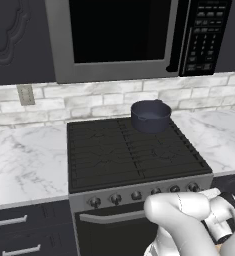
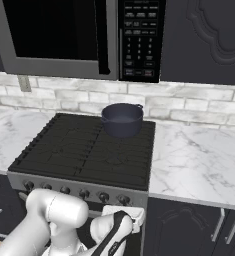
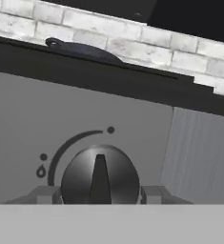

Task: Turn off the front right burner of the stove.

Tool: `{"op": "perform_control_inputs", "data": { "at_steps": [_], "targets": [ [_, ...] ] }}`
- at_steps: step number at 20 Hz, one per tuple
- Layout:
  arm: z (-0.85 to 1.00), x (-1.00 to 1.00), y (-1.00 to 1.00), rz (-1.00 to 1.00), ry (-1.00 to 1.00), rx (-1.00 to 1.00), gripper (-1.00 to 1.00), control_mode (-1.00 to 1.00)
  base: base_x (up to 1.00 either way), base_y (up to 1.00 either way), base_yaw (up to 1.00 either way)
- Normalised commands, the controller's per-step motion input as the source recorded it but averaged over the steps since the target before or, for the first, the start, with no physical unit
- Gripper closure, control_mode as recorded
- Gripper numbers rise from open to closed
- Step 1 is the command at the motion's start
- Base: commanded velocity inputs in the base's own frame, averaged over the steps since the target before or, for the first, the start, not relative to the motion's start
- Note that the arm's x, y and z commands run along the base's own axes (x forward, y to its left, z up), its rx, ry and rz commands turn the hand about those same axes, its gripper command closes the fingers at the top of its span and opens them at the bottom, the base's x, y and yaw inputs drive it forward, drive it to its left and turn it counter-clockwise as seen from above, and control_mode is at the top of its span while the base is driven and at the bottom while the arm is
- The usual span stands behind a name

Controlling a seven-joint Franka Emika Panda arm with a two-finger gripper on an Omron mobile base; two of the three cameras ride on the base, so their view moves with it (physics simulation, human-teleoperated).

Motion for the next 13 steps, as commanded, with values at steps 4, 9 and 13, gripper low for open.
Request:
{"op": "perform_control_inputs", "data": {
  "at_steps": [4, 9, 13],
  "targets": [
    [0.06, -0.01, 0.0, -0.05, 0.0, 0.46, 1.0, -1.0, 0.0, 0.0, 0.0],
    [0.13, 0.0, 0.0, -0.04, 0.0, 0.43, 1.0, -1.0, 0.0, 0.0, 0.0],
    [0.13, 0.0, 0.0, -0.04, 0.0, 0.42, 1.0, -1.0, 0.0, 0.0, 0.0]
  ]
}}
